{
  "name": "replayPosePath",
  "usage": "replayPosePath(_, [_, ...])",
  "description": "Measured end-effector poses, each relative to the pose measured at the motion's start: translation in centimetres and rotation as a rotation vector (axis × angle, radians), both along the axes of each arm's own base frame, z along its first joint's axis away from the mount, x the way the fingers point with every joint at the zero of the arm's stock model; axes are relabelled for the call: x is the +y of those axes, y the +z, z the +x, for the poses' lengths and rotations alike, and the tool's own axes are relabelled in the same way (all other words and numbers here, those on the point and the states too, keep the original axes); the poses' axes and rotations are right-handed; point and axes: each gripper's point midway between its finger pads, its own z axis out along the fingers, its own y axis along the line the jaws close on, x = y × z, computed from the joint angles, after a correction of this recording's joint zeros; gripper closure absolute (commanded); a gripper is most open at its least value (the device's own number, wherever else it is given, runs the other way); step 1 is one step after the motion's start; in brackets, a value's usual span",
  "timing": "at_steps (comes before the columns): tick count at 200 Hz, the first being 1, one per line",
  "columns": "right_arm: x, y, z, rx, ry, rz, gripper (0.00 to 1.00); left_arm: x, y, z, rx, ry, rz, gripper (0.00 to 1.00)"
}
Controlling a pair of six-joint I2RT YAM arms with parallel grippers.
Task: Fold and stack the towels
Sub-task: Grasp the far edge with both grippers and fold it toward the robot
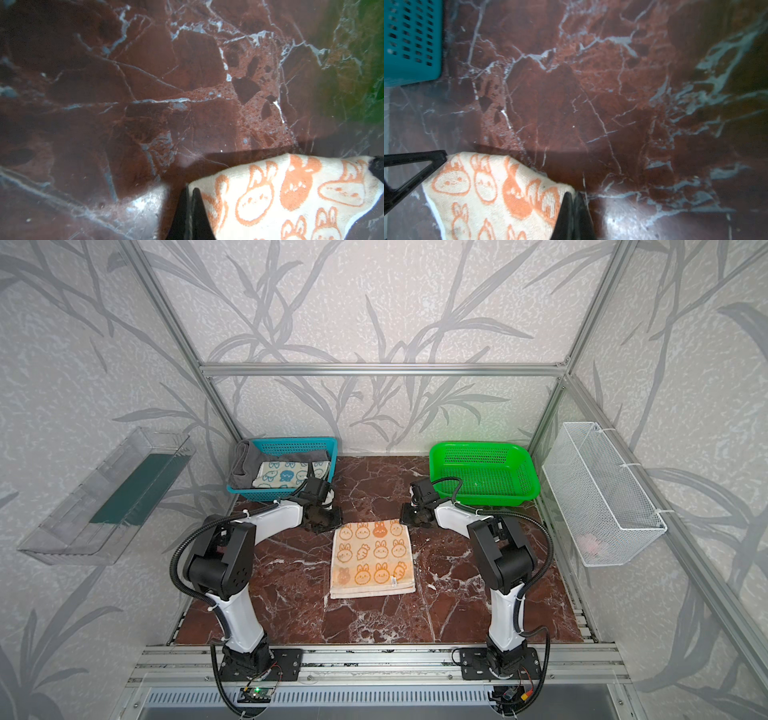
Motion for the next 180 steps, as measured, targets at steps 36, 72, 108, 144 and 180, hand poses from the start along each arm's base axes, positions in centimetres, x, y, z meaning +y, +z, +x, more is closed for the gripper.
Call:
replayPosePath(36, [0.1,4.0,-1.3,-0.106,0.092,0.019,1.00,-0.7,4.2,-0.1,-0.097,-0.075,-0.040,1.00])
replayPosePath(72, [-0.6,5.7,-4.3,-0.154,0.172,0.021,1.00,-1.2,6.4,-2.6,-0.137,-0.146,-0.085,1.00])
replayPosePath(108, [-1.4,5.4,-7.6,-0.147,0.232,0.026,1.00,-1.1,6.0,-6.2,-0.110,-0.189,-0.116,1.00])
replayPosePath(144, [-1.7,4.3,-10.8,-0.116,0.283,0.017,1.00,-0.7,5.3,-9.4,-0.073,-0.202,-0.131,1.00])
replayPosePath(180, [-1.6,2.3,-14.0,-0.062,0.327,-0.003,1.00,-0.7,4.0,-11.7,-0.014,-0.215,-0.124,1.00])
